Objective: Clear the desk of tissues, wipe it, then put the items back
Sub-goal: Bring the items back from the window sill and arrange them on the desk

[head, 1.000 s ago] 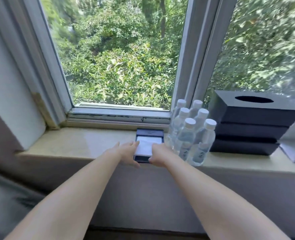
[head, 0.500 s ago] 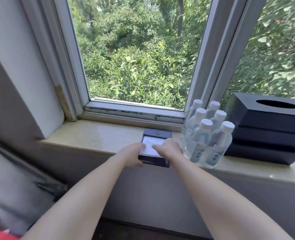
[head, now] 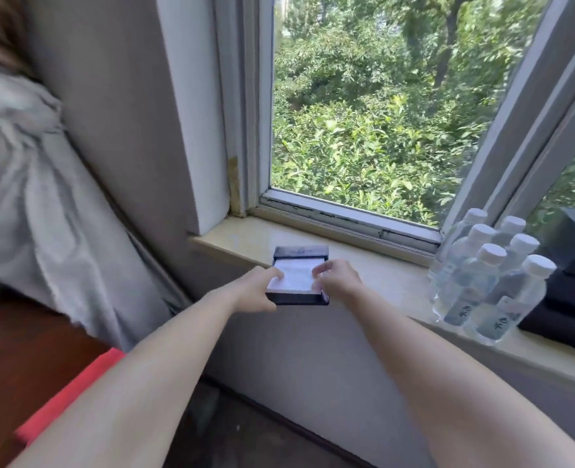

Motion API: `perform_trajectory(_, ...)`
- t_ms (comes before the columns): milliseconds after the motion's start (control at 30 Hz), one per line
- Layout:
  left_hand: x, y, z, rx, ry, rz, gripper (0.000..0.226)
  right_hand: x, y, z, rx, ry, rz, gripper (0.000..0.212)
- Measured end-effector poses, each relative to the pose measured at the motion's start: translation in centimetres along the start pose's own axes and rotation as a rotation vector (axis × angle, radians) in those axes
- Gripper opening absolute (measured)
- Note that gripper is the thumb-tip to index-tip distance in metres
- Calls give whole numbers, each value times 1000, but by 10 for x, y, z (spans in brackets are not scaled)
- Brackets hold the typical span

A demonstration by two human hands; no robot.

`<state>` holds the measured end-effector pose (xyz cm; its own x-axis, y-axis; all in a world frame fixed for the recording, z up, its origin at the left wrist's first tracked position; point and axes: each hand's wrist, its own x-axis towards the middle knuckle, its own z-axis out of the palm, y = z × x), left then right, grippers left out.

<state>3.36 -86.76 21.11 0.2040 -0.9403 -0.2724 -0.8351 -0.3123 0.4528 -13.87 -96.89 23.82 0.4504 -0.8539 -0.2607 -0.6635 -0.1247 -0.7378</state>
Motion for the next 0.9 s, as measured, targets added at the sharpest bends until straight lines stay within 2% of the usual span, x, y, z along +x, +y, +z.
perform_trajectory(400, -192, -167, -57, -92, 345, -303, 80, -49, -148, 184, -141, -387, -435, 52)
perform_trajectory(600, -302, -230, -54, -144, 454, -518, 85, -102, -204, 279, -155, -624, -559, 59)
perform_trajectory(733, -367, -269, -38, -210, 508, -665, 83, -137, -232, 342, -252, -762, -699, 63)
perform_trajectory(900, -424, -309, -21, -308, 568, -798, 80, -163, -258, 415, -334, -896, -764, 66)
